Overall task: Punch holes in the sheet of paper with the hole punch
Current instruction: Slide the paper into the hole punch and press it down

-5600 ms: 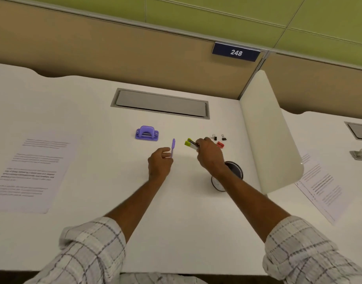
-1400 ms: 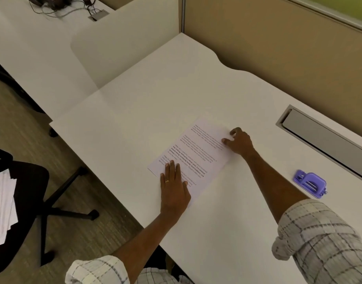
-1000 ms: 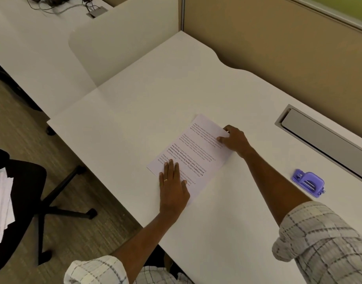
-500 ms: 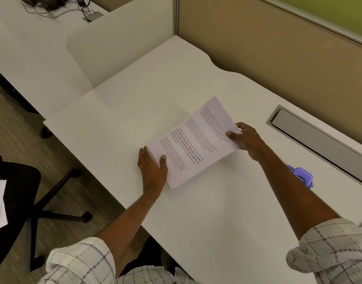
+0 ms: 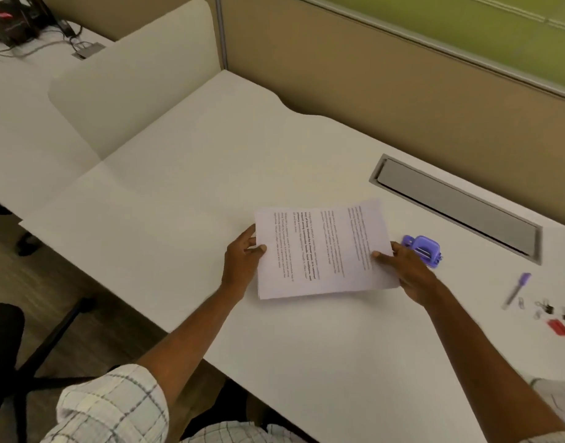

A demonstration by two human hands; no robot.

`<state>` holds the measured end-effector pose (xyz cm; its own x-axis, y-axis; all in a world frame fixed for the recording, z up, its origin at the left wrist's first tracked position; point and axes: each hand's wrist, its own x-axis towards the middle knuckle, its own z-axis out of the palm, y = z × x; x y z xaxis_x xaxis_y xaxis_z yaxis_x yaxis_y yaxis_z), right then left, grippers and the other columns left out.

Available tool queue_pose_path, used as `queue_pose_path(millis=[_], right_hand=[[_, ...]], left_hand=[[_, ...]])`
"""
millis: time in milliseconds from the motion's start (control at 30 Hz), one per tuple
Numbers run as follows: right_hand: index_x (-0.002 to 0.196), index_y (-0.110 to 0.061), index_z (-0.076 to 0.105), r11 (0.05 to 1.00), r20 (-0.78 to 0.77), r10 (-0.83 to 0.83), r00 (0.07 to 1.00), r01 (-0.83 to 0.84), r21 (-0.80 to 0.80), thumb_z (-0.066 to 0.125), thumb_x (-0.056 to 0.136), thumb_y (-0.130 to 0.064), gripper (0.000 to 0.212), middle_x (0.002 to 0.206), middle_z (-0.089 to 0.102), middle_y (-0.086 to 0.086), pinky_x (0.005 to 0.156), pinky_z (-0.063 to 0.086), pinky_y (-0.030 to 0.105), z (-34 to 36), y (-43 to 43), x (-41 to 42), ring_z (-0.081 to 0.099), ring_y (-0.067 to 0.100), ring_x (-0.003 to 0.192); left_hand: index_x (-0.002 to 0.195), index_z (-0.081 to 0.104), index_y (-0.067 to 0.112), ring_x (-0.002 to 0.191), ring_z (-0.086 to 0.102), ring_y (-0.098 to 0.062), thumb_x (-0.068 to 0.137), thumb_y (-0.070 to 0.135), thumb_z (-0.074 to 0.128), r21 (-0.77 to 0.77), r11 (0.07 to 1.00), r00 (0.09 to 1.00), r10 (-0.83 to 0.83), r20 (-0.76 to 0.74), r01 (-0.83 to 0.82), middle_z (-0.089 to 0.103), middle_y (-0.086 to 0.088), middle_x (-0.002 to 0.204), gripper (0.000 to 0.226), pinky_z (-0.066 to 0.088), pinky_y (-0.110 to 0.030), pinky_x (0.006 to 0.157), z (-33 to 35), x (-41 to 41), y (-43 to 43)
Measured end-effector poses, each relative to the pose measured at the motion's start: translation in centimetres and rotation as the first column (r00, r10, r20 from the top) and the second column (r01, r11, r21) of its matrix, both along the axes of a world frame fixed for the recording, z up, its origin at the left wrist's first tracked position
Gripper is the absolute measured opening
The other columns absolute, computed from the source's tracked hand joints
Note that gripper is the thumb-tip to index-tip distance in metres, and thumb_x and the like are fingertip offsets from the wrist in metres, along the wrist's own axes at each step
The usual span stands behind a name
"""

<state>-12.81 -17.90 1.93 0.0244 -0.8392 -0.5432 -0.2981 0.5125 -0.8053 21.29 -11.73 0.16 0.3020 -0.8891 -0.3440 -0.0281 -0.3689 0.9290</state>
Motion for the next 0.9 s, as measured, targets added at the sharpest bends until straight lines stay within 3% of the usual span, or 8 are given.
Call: queue_pose_path(millis=[100, 233, 300, 400, 500, 733, 900], right_hand=[[0.123, -0.010, 0.064, 0.985, -0.075, -0.170, 0.983, 0.170, -0.004, 0.066, 0.095, -0.026, 0.032, 0.117, 0.072, 0.011, 0.102, 0.051, 0.052, -0.5, 3.2, -2.8, 0.067, 0.036, 0.109], [0.107, -0.013, 0.069, 0.916, -0.126, -0.399, 0.908, 0.401, -0.014, 0.068, 0.094, -0.018, 0.014, 0.109, 0.074, 0.014, 0.084, 0.055, 0.042, -0.9, 7.5, -6.2, 0.070, 0.031, 0.092], [0.099, -0.013, 0.070, 0.888, -0.103, -0.456, 0.884, 0.459, 0.009, 0.069, 0.091, -0.012, 0.008, 0.107, 0.074, 0.016, 0.077, 0.055, 0.037, -0.9, 9.0, -7.1, 0.070, 0.030, 0.086], [0.096, -0.012, 0.072, 0.820, -0.119, -0.568, 0.815, 0.573, 0.011, 0.071, 0.087, -0.008, 0.009, 0.106, 0.075, 0.018, 0.087, 0.056, 0.047, -1.1, 11.8, -9.0, 0.071, 0.035, 0.090], [0.105, -0.009, 0.073, 0.744, -0.136, -0.661, 0.738, 0.668, 0.008, 0.073, 0.085, -0.007, 0.021, 0.105, 0.075, 0.016, 0.095, 0.056, 0.052, -1.3, 14.0, -10.4, 0.071, 0.039, 0.097], [0.111, -0.004, 0.072, 0.664, -0.057, -0.744, 0.666, 0.746, 0.042, 0.072, 0.085, -0.004, 0.027, 0.109, 0.074, 0.017, 0.094, 0.056, 0.052, -2.1, 14.0, -12.1, 0.070, 0.040, 0.099], [0.106, -0.006, 0.073, 0.684, -0.019, -0.727, 0.687, 0.726, 0.068, 0.071, 0.085, -0.003, 0.022, 0.108, 0.075, 0.015, 0.092, 0.057, 0.048, -2.6, 13.3, -14.1, 0.071, 0.038, 0.097]], left_hand=[[0.144, 0.058, 0.017, 0.113, 0.070, -0.026, 0.097, 0.003, 0.062, 0.044, 0.992, 0.993, -0.115, -0.020, 0.116, 0.072, -0.008, 0.129, 0.049, 0.057, -0.045, 0.101, -0.3, -2.3, -0.6], [0.140, 0.061, 0.011, 0.113, 0.071, -0.033, 0.096, 0.001, 0.063, 0.122, 0.948, 0.953, -0.284, -0.101, 0.295, 0.072, -0.013, 0.128, 0.045, 0.058, -0.052, 0.099, -1.0, -6.5, -1.6], [0.135, 0.065, 0.010, 0.110, 0.072, -0.032, 0.095, 0.000, 0.065, 0.172, 0.935, 0.947, -0.285, -0.149, 0.309, 0.073, -0.013, 0.126, 0.041, 0.059, -0.050, 0.097, -1.4, -7.9, -2.0], [0.133, 0.066, 0.007, 0.106, 0.073, -0.031, 0.094, 0.000, 0.067, 0.227, 0.891, 0.916, -0.358, -0.180, 0.393, 0.074, -0.013, 0.123, 0.040, 0.060, -0.044, 0.095, -1.7, -10.2, -3.0], [0.131, 0.067, 0.006, 0.105, 0.074, -0.031, 0.093, 0.000, 0.069, 0.235, 0.850, 0.881, -0.437, -0.183, 0.471, 0.075, -0.014, 0.122, 0.038, 0.061, -0.041, 0.092, -1.8, -12.2, -4.1], [0.132, 0.066, 0.003, 0.110, 0.072, -0.035, 0.094, 0.000, 0.068, 0.225, 0.813, 0.843, -0.517, -0.144, 0.537, 0.073, -0.016, 0.126, 0.038, 0.058, -0.049, 0.100, -1.6, -16.2, -6.3], [0.133, 0.065, 0.004, 0.110, 0.072, -0.035, 0.095, 0.004, 0.068, 0.235, 0.828, 0.859, -0.508, -0.069, 0.509, 0.072, -0.015, 0.127, 0.039, 0.059, -0.049, 0.099, -2.1, -18.1, -7.3]])
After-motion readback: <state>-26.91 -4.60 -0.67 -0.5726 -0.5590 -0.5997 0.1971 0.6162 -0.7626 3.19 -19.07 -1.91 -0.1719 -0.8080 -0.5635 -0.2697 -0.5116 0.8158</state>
